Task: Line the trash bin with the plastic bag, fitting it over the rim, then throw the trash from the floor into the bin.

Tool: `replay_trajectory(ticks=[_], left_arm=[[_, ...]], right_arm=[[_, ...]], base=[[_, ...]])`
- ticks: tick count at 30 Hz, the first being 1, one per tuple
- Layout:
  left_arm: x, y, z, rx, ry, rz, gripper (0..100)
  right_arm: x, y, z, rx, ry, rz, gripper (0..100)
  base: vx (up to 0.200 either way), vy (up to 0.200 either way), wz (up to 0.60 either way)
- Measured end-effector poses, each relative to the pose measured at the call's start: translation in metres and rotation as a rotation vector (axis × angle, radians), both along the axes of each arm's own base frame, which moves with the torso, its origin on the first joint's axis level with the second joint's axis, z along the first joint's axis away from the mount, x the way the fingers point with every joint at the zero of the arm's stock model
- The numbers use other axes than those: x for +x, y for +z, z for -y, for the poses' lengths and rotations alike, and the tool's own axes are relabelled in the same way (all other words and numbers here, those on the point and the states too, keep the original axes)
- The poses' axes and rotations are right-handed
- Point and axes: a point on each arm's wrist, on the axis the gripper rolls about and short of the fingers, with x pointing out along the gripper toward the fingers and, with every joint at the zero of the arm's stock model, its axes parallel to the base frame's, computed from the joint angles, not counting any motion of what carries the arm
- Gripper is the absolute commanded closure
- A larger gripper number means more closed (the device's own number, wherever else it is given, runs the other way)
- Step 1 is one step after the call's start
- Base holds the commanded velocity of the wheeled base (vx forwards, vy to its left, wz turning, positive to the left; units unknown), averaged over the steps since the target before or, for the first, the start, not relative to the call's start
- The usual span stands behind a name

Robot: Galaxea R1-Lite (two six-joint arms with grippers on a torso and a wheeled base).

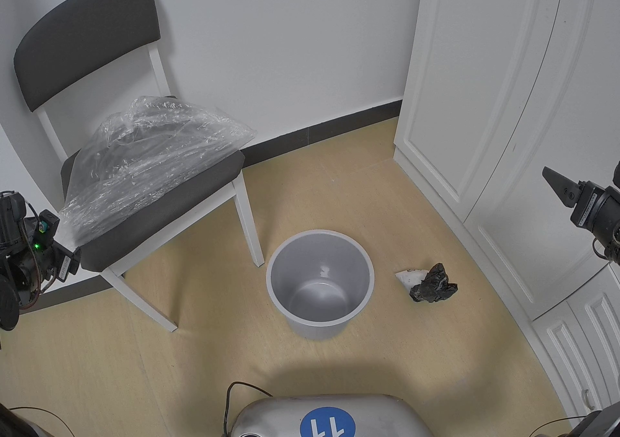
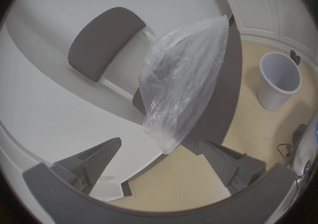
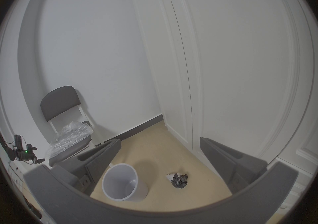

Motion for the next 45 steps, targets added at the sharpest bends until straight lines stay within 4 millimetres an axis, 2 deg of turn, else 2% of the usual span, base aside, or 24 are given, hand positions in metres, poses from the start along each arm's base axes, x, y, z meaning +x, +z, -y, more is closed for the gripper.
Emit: replay_trajectory(ticks=[10, 19, 27, 33, 45], left_arm=[[0.029, 0.008, -0.012, 0.01, 0.025, 0.032, 0], [0.047, 0.004, -0.02, 0.005, 0.039, 0.037, 0], [0.058, 0.027, -0.035, 0.049, 0.069, 0.183, 0], [0.053, 0.044, -0.04, 0.057, 0.084, 0.245, 0], [0.033, 0.074, -0.034, 0.048, 0.089, 0.351, 0]], right_arm=[[0.0, 0.0, 0.001, 0.001, -0.005, 0.002, 0], [-0.001, 0.003, 0.002, 0.005, -0.01, 0.013, 0], [-0.001, 0.006, 0.002, 0.008, -0.012, 0.026, 0], [-0.002, 0.007, 0.003, 0.009, -0.012, 0.032, 0], [-0.002, 0.01, 0.003, 0.011, -0.015, 0.041, 0]], base=[[0.0, 0.0, 0.0], [0.0, 0.0, 0.0], [0.0, 0.0, 0.0], [0.0, 0.0, 0.0], [0.0, 0.0, 0.0]])
